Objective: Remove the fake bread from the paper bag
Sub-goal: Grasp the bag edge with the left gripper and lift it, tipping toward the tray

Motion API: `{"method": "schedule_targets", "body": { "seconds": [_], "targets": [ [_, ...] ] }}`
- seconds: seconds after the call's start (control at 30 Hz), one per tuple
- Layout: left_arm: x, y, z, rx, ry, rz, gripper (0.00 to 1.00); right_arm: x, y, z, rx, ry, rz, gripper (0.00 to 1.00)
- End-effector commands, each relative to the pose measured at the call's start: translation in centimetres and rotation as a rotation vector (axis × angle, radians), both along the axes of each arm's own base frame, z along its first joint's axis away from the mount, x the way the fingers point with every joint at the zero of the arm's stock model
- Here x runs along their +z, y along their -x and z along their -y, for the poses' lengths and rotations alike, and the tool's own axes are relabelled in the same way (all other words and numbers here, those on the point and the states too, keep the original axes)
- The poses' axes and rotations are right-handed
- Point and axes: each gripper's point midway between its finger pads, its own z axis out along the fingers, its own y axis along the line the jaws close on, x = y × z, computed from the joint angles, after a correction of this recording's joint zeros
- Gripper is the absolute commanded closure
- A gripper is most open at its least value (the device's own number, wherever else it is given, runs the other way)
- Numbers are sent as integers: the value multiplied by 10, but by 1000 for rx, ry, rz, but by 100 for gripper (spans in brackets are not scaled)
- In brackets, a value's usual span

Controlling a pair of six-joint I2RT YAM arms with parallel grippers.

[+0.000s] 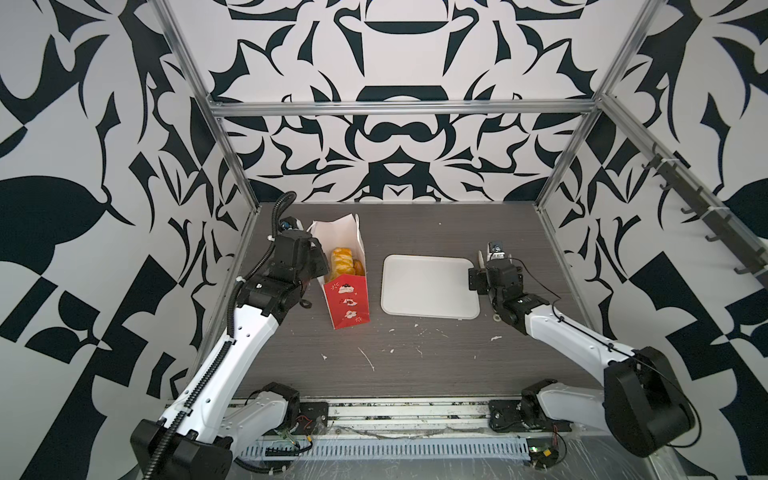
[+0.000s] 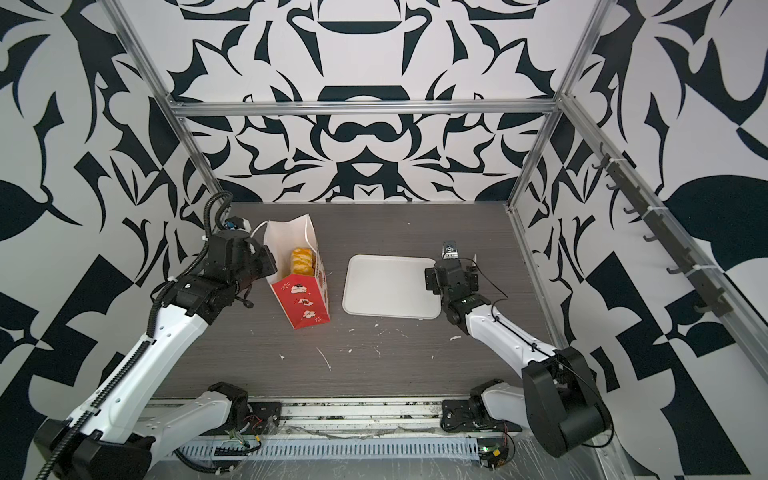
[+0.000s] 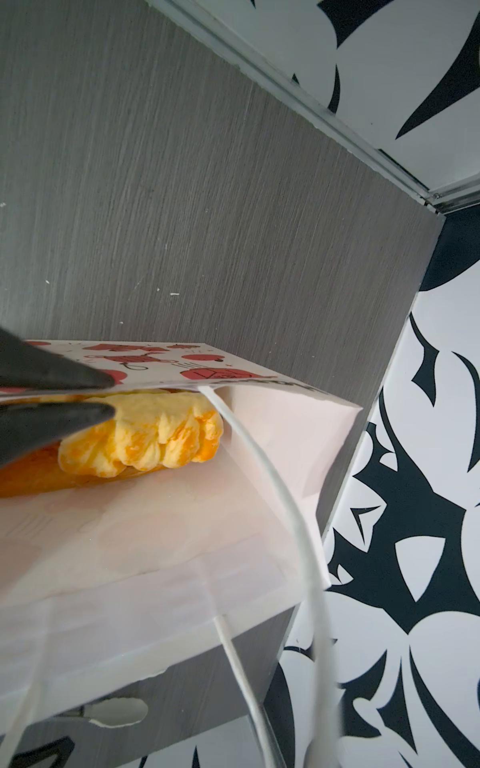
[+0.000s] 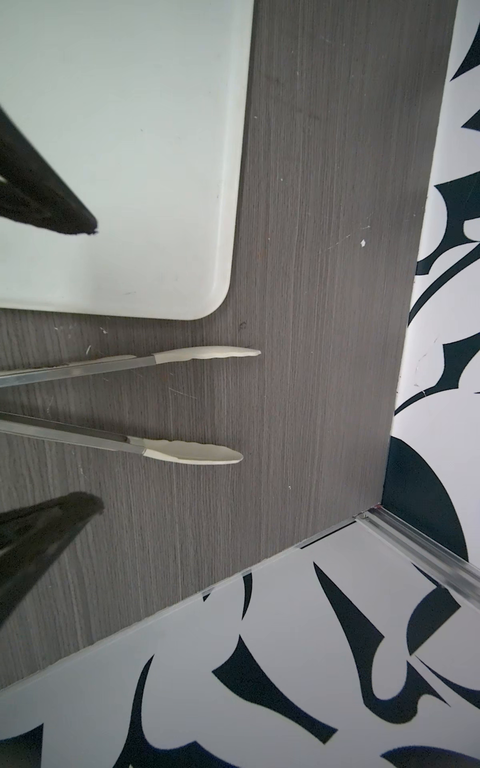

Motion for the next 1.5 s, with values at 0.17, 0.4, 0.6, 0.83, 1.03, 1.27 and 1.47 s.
{"method": "schedule_targets", "body": {
  "seconds": [0.17,0.4,0.6,0.83,1.03,1.27,1.47],
  "targets": [
    [27,-22,4,-9,-49,51,100,16,-8,-5,-3,-23,46,0],
    [45,-79,6,-71,-234,38,100,18,-7,-3,-10,-18,49,0],
    [60,-137,3,-133,-391,80,100,22,-4,0,-16,-18,60,0],
    [78,-200,-19,-104,-629,100,100,26,-3,1,-17,-18,68,0],
    [69,-245,-10,-122,-689,102,100,21,-2,0,-13,-18,56,1],
    [41,-256,30,-154,-626,115,100,17,-1,-1,-9,-16,40,1],
    [31,-232,66,-203,-558,143,100,14,-1,-5,4,-35,24,1]
  ]
}}
